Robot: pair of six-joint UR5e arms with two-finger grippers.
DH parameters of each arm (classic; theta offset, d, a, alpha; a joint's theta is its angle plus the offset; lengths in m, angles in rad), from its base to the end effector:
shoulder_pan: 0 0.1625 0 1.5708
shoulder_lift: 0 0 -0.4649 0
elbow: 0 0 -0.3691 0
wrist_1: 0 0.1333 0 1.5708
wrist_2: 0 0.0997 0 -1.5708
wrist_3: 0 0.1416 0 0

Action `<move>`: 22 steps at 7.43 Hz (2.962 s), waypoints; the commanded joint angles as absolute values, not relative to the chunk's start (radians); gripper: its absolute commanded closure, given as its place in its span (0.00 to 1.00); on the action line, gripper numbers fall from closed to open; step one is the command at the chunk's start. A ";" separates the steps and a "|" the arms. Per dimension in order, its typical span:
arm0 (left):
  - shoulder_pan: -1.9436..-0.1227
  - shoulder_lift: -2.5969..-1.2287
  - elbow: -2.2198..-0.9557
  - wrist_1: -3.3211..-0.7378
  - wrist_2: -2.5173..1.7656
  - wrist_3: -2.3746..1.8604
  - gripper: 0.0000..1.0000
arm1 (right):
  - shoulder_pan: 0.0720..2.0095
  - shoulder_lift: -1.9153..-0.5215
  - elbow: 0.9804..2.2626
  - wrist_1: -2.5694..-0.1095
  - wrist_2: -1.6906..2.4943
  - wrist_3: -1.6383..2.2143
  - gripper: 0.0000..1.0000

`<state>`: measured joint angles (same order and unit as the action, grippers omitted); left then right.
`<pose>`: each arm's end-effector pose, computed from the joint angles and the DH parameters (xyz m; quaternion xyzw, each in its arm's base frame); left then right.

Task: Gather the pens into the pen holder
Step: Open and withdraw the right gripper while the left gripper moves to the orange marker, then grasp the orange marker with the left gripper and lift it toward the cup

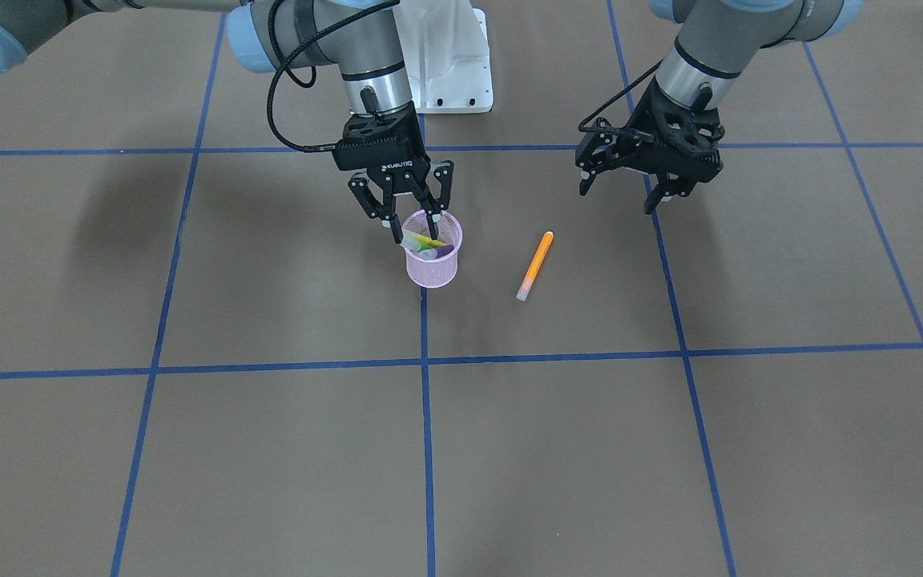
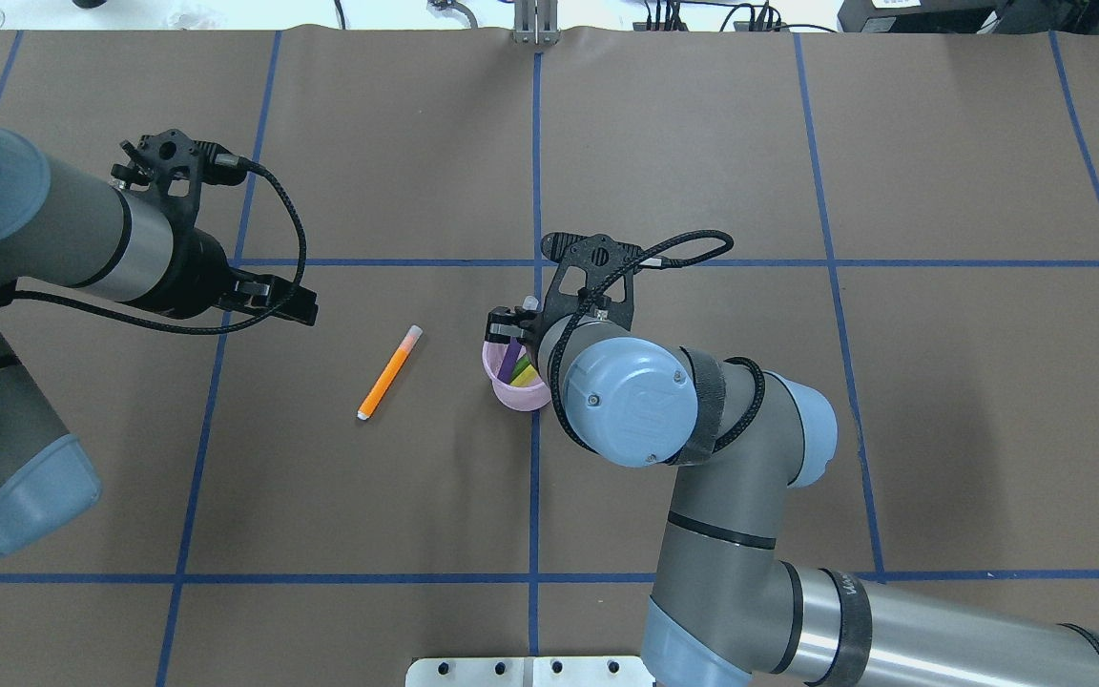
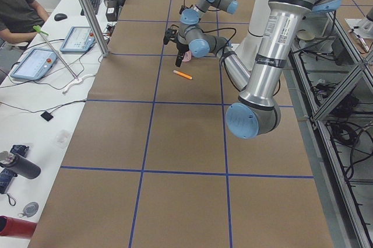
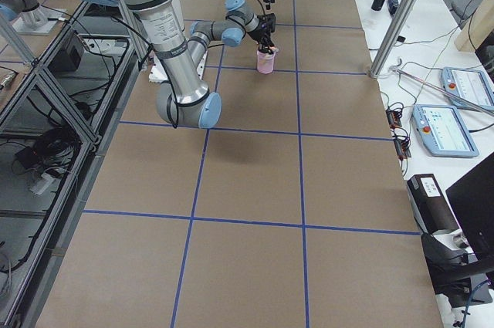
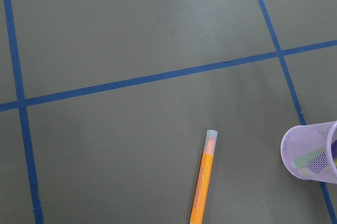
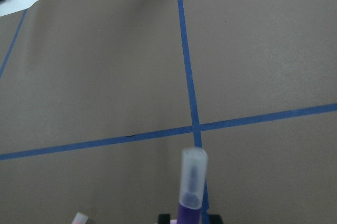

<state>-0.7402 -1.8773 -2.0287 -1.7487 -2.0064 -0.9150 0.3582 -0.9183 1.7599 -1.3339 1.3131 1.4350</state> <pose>0.3706 -0.4382 0.3451 0.1373 0.4633 0.0613 0.8734 -0.5924 -0.4026 0.2335 0.2314 -0.4668 0.1600 0.8384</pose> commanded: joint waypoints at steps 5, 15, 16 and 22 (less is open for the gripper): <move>-0.733 -2.150 -1.607 -1.741 -2.011 -0.664 0.12 | 0.608 -1.103 1.858 -1.327 1.654 1.324 0.25; -0.643 -2.246 -1.483 -1.546 -2.146 -0.566 0.36 | 1.017 -1.424 1.845 -1.325 2.229 0.888 0.25; -0.640 -2.247 -1.477 -1.546 -2.146 -0.566 0.38 | 1.017 -1.427 1.845 -1.324 2.230 0.888 0.25; -0.635 -2.326 -1.407 -1.483 -2.106 -0.529 0.46 | 1.016 -1.433 1.845 -1.324 2.229 0.888 0.24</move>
<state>-0.6357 -2.3250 -1.4093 -1.4852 -2.1174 -0.5386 1.0168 -1.4326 1.8456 -1.3238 2.2306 0.8882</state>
